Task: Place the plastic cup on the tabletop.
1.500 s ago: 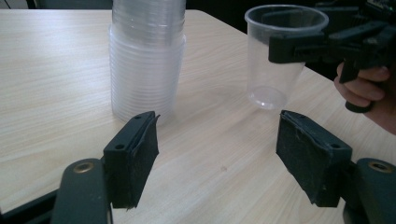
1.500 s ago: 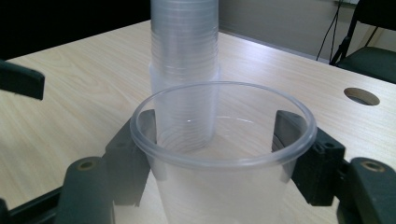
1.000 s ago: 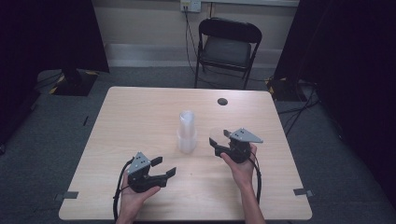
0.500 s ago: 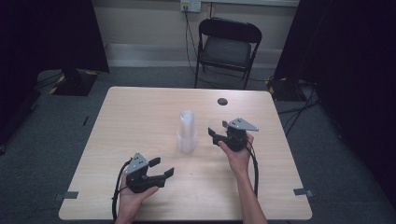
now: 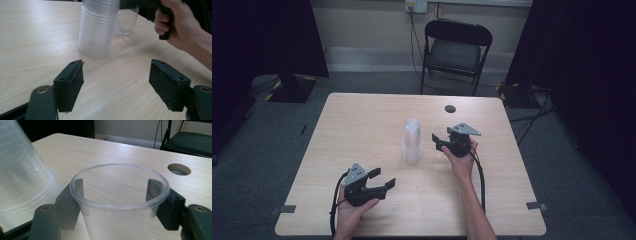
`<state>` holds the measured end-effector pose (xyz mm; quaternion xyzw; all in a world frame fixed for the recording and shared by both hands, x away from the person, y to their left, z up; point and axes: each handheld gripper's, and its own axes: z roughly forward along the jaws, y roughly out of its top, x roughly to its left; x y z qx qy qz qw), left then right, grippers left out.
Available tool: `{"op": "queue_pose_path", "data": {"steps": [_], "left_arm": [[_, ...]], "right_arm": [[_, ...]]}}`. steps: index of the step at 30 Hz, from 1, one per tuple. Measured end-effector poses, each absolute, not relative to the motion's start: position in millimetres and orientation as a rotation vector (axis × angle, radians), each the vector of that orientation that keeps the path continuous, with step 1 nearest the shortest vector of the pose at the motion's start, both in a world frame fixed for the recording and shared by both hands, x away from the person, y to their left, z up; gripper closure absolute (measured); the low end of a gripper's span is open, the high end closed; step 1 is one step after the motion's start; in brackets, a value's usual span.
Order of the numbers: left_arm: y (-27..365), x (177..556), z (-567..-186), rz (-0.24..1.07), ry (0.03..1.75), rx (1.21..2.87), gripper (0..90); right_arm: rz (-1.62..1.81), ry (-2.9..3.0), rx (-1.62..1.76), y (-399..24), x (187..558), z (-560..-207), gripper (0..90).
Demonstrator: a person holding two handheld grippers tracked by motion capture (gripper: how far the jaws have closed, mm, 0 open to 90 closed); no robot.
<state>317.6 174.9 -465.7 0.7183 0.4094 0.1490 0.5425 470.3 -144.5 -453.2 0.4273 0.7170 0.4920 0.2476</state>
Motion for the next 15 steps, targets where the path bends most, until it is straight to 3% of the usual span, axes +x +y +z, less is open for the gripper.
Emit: {"op": "queue_pose_path", "data": {"steps": [15], "left_arm": [[182.0,313.0,-469.6,0.358,0.994,1.695,27.6]], "right_arm": [[1.276,1.946,1.17,-156.8,465.7,-468.3,30.1]]}}
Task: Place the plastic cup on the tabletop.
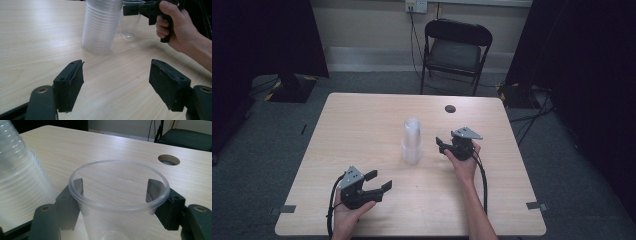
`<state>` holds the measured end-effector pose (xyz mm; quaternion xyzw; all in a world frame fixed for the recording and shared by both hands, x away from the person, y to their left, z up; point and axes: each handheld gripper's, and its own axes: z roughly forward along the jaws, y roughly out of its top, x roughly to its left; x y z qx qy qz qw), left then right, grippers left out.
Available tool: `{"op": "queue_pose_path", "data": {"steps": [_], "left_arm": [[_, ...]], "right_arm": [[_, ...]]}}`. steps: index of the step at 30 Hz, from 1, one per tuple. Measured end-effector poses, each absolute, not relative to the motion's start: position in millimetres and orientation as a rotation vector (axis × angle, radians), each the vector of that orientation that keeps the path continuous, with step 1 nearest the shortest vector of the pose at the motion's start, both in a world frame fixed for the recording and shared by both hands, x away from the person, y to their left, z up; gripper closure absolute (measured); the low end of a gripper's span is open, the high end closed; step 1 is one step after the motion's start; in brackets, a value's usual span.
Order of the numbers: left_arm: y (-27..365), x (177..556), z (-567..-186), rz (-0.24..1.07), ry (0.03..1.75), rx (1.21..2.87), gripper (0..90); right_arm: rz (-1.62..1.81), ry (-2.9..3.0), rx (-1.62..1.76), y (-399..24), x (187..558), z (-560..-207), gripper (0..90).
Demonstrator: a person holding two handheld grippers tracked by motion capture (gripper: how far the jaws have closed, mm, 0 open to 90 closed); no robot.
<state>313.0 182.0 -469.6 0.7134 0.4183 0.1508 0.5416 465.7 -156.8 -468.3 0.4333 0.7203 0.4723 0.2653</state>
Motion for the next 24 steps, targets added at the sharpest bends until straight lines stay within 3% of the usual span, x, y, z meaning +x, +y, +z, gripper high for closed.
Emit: {"op": "queue_pose_path", "data": {"steps": [15,24], "left_arm": [[181.9,315.5,-470.0,0.403,1.021,1.68,22.8],[182.3,314.5,-470.6,0.416,1.019,1.686,22.1]], "right_arm": [[1.232,1.975,1.162,-162.2,449.7,-470.3,28.0],[1.244,2.013,1.241,-160.0,453.1,-478.1,19.3]]}}
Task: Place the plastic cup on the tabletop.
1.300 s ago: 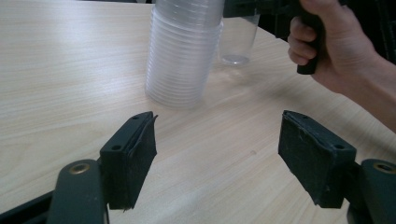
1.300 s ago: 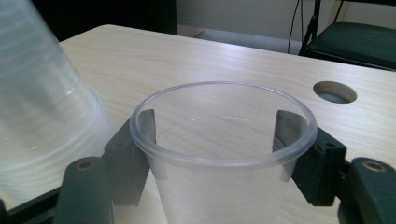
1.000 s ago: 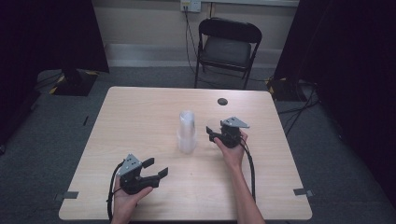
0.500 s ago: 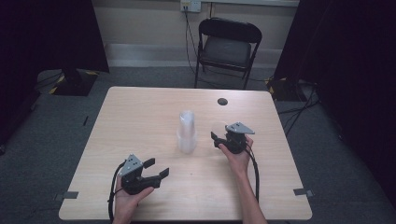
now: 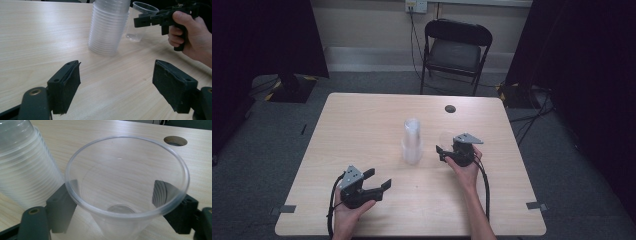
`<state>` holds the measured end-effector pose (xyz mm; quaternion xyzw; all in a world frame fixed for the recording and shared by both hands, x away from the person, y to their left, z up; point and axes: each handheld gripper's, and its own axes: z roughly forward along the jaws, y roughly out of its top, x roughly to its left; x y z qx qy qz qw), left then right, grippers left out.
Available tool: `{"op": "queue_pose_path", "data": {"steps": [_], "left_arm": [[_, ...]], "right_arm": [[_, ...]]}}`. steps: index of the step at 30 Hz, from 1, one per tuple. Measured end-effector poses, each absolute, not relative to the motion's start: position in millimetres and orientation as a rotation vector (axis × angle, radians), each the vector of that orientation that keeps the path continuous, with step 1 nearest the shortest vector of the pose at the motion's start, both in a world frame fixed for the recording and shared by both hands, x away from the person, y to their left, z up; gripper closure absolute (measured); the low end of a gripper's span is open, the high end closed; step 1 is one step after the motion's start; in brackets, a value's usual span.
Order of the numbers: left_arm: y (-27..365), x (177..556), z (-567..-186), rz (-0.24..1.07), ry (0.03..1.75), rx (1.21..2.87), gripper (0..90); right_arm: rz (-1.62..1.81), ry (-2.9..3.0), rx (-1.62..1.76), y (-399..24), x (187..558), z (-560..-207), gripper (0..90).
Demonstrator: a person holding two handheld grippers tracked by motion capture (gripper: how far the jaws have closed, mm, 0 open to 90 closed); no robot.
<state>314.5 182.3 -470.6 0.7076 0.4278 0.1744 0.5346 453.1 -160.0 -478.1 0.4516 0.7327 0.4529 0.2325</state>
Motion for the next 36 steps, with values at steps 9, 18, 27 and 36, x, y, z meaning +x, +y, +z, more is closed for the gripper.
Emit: {"op": "queue_pose_path", "data": {"steps": [9,18,27,36], "left_arm": [[186.1,314.7,-468.0,0.463,1.007,1.685,19.1],[183.1,313.8,-467.1,0.478,1.0,1.688,18.8],[192.8,312.1,-472.4,0.491,1.031,1.69,17.6],[201.7,310.1,-475.5,0.499,1.054,1.671,16.1]], "right_arm": [[1.271,1.991,1.294,-165.9,444.6,-475.8,13.6],[1.302,1.964,1.317,-174.8,423.7,-470.1,14.0],[1.309,1.963,1.309,-178.3,401.1,-470.2,14.9],[1.31,1.948,1.279,-176.4,373.9,-465.4,16.1]]}}
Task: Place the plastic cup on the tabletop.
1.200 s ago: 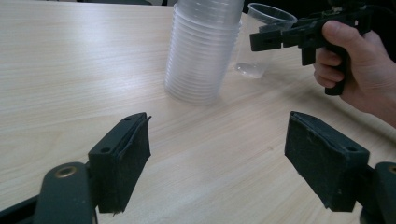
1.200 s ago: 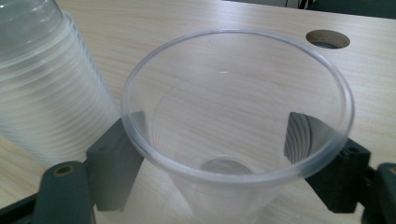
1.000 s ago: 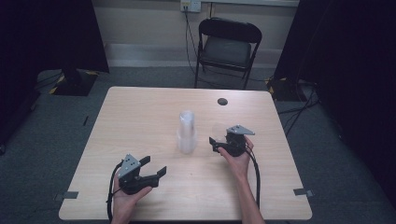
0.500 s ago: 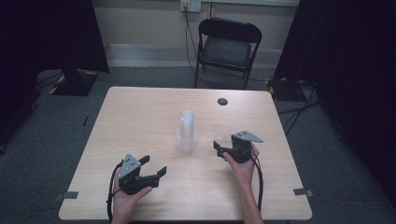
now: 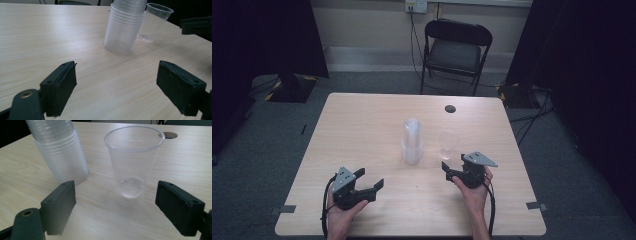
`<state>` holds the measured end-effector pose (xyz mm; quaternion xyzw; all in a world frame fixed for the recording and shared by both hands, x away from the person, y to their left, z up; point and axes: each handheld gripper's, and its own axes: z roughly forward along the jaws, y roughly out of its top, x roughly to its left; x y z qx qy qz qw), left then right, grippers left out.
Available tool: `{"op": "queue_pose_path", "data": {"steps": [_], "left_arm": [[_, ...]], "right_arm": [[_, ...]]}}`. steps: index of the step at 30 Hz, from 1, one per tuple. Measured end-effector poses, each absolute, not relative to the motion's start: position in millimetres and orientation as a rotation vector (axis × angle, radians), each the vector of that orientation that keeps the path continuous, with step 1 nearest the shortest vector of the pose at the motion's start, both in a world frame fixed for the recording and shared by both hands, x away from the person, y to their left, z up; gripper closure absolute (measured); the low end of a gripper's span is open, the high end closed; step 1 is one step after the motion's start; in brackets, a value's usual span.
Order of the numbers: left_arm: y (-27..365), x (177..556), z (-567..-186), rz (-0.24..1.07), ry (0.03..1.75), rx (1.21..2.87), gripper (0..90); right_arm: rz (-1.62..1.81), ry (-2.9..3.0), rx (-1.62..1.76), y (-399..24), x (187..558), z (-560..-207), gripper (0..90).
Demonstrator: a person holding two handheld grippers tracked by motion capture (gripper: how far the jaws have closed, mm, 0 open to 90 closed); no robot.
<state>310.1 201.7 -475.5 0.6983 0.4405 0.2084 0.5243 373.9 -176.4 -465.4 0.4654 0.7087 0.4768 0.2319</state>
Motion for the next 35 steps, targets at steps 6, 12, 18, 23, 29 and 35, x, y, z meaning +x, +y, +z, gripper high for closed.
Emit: {"op": "queue_pose_path", "data": {"steps": [6,12,18,23,29,35], "left_arm": [[203.8,306.9,-477.3,0.491,1.051,1.676,15.9],[203.1,305.6,-480.4,0.484,1.049,1.686,15.9],[202.6,304.4,-483.4,0.481,1.056,1.696,15.9],[206.6,303.4,-485.8,0.487,1.071,1.686,15.9],[209.5,303.1,-488.9,0.491,1.09,1.679,15.9],[209.1,304.2,-489.4,0.488,1.099,1.678,15.8]], "right_arm": [[1.326,1.95,1.27,-173.2,357.4,-466.1,16.2],[1.343,1.949,1.281,-170.3,342.3,-470.6,16.7],[1.32,1.94,1.277,-171.0,327.4,-473.6,17.1],[1.337,1.935,1.28,-172.0,317.3,-474.3,17.2],[1.332,1.927,1.282,-170.2,304.5,-475.5,17.2],[1.336,1.922,1.296,-171.8,304.5,-478.4,17.2]]}}
